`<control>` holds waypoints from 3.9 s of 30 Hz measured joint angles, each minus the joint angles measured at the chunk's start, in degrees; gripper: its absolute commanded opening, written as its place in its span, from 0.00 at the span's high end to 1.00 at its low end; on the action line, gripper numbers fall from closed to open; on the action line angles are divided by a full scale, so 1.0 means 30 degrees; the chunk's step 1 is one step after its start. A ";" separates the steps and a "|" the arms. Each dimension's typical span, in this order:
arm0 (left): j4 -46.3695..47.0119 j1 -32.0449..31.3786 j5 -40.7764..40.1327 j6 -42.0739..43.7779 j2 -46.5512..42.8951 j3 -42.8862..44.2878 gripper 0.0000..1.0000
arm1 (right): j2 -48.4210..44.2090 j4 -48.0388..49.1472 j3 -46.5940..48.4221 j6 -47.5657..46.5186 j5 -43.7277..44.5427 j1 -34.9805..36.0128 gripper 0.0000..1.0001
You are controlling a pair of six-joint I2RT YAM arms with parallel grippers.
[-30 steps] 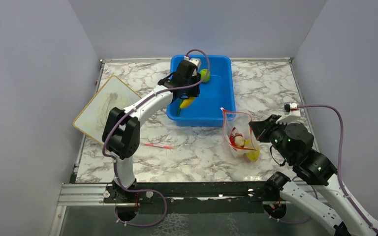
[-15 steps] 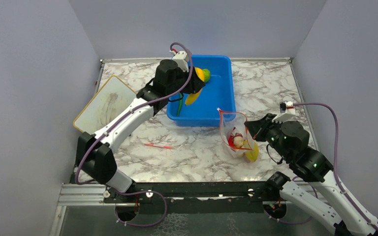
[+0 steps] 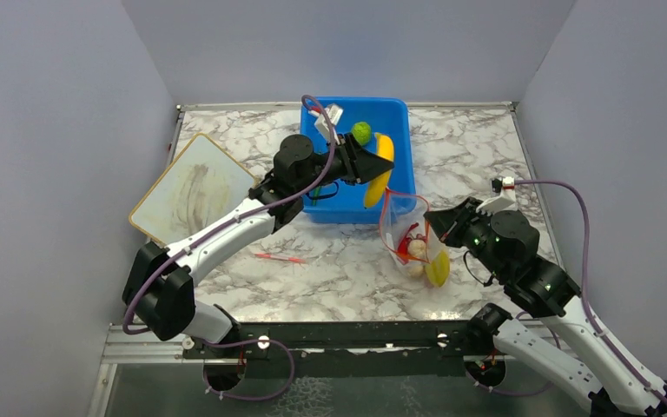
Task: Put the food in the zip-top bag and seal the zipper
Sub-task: Pick up the fake fruit from the bin, then place the fake fruit in the zipper food storage bag, then pick up the fake vegetable from the bin.
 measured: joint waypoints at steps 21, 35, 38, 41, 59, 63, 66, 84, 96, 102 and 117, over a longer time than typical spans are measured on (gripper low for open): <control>0.3701 -0.3708 -0.3789 -0.2572 -0.0466 -0.2346 0.85 | -0.0408 0.0656 -0.0678 0.1056 -0.0270 0.0000 0.99; 0.4896 -0.5391 -0.5224 -0.3388 0.2062 -0.2390 0.81 | -0.0721 0.0641 -0.0750 0.1151 -0.0386 0.0000 0.99; 0.5071 -0.5603 -0.5508 -0.3373 0.2171 -0.2543 0.82 | -0.0750 0.0656 -0.0758 0.1137 -0.0386 0.0000 0.99; 0.5071 -0.5748 -0.5712 -0.3228 0.2208 -0.2696 0.84 | -0.0867 0.0758 -0.0823 0.0554 -0.0561 0.0000 0.99; 0.4357 -0.7074 -0.7140 -0.2361 0.2455 -0.3308 0.56 | -0.3016 0.0423 -0.1989 -0.2033 -0.1617 0.0000 0.99; 0.3475 -0.7125 -0.7570 -0.1938 0.2237 -0.3344 0.47 | -0.2958 0.0415 -0.1989 -0.2055 -0.1523 0.0000 0.99; 0.2688 -0.7125 -0.7868 -0.1581 0.1668 -0.3534 0.39 | -0.2900 0.0423 -0.1982 -0.2120 -0.1472 0.0000 0.99; -0.4408 -0.7133 -1.0958 0.3082 -0.1639 -0.2667 0.33 | -0.2521 0.0219 -0.1588 -0.2900 -0.1035 0.0000 0.99; -0.7220 -0.7133 -1.1387 0.5100 -0.0226 -0.1064 0.24 | -0.2419 -0.0321 -0.1457 -0.3279 -0.1035 0.0000 0.99; -0.8247 -0.7133 -1.1504 0.5880 -0.0262 -0.0146 0.28 | -0.2426 -0.0692 -0.1122 -0.3410 -0.0918 0.0000 0.99; -0.9282 -0.6513 -1.2954 0.8939 -0.1282 0.0903 0.35 | -0.2892 -0.1654 -0.0364 -0.3636 0.0495 0.0000 0.99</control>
